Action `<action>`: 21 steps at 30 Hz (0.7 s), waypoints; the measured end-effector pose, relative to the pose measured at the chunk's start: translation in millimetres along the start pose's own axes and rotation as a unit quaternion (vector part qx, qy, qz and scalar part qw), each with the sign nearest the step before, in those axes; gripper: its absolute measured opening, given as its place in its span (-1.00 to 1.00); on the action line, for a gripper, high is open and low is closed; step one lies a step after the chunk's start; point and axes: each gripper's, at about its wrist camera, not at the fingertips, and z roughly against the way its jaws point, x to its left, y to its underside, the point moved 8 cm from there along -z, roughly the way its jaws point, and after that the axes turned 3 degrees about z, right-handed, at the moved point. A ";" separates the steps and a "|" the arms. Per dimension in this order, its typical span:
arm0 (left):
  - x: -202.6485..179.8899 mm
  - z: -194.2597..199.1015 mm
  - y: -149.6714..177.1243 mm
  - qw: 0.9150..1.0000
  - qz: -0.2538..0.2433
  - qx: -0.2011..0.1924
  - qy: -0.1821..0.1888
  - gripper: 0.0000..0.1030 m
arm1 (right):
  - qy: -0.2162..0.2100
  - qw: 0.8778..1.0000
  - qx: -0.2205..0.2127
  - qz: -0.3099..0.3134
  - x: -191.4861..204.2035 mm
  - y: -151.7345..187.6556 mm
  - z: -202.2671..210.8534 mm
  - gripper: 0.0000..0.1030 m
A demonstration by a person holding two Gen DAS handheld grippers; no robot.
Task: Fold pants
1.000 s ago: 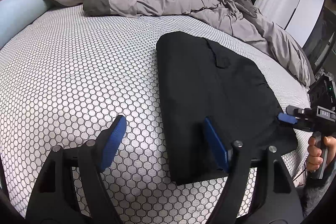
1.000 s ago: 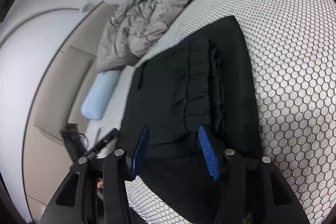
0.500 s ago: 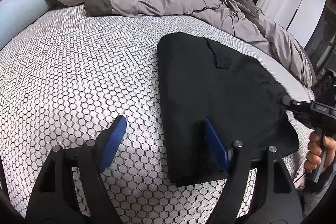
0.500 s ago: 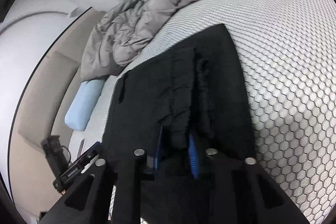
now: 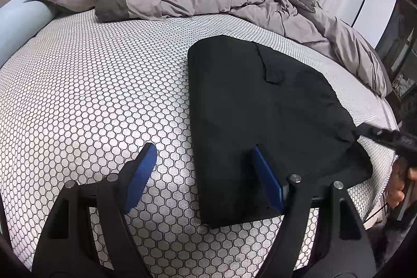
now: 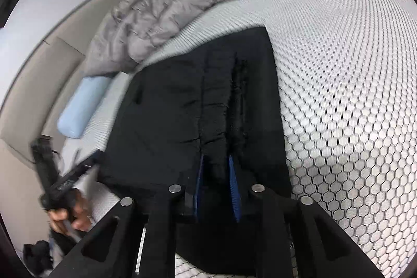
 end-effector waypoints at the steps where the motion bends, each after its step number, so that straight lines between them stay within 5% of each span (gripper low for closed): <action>1: -0.7 -1.1 0.9 1.000 -0.001 0.002 0.000 0.43 | 0.000 1.000 -0.012 0.005 0.4 -2.6 6.5 -0.13; 3: -0.6 -3.8 2.3 1.000 -0.002 0.006 -0.002 0.43 | -0.009 1.000 -0.026 0.002 -0.5 -6.0 12.0 0.07; 14: 1.5 -5.5 2.9 1.000 0.001 0.007 -0.004 0.43 | -0.087 0.992 0.045 -0.077 -16.8 -1.8 -40.0 0.10; 21: 7.5 4.9 -1.3 1.000 0.005 -0.002 0.002 0.43 | -0.102 0.994 0.021 -0.034 10.4 -5.5 -25.4 -0.62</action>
